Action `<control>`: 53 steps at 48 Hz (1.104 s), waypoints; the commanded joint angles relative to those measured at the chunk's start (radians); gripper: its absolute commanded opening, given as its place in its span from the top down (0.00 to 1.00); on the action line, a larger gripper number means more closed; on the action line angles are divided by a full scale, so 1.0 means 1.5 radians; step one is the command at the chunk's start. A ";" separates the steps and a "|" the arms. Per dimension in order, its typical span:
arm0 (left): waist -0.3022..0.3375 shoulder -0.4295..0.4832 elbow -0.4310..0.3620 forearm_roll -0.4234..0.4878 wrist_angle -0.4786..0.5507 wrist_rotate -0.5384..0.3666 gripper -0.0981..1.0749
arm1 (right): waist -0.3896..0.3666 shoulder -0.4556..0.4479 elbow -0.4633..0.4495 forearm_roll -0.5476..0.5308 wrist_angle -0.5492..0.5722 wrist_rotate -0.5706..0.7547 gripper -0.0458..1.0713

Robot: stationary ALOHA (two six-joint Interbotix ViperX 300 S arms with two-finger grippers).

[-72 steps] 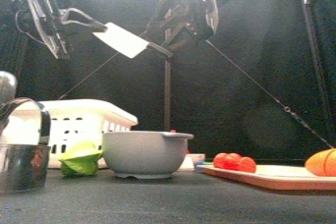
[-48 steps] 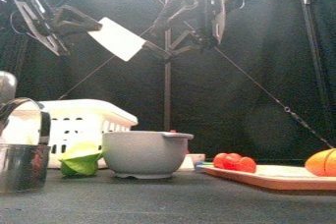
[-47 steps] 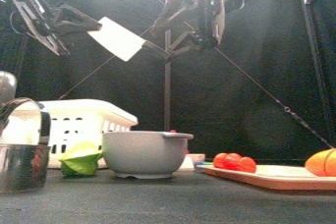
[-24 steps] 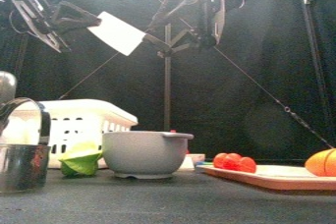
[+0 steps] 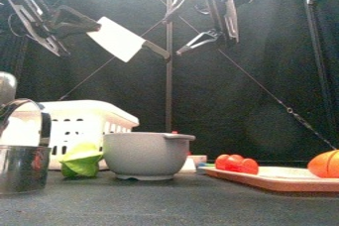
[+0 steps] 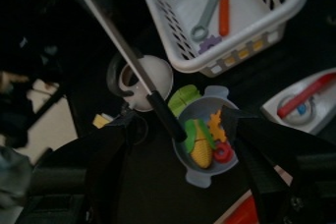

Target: Regrasp cleaver

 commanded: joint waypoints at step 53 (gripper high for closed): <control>-0.024 0.138 -0.050 -0.123 -0.180 0.231 0.73 | -0.051 -0.139 0.183 0.131 -0.314 -0.550 0.08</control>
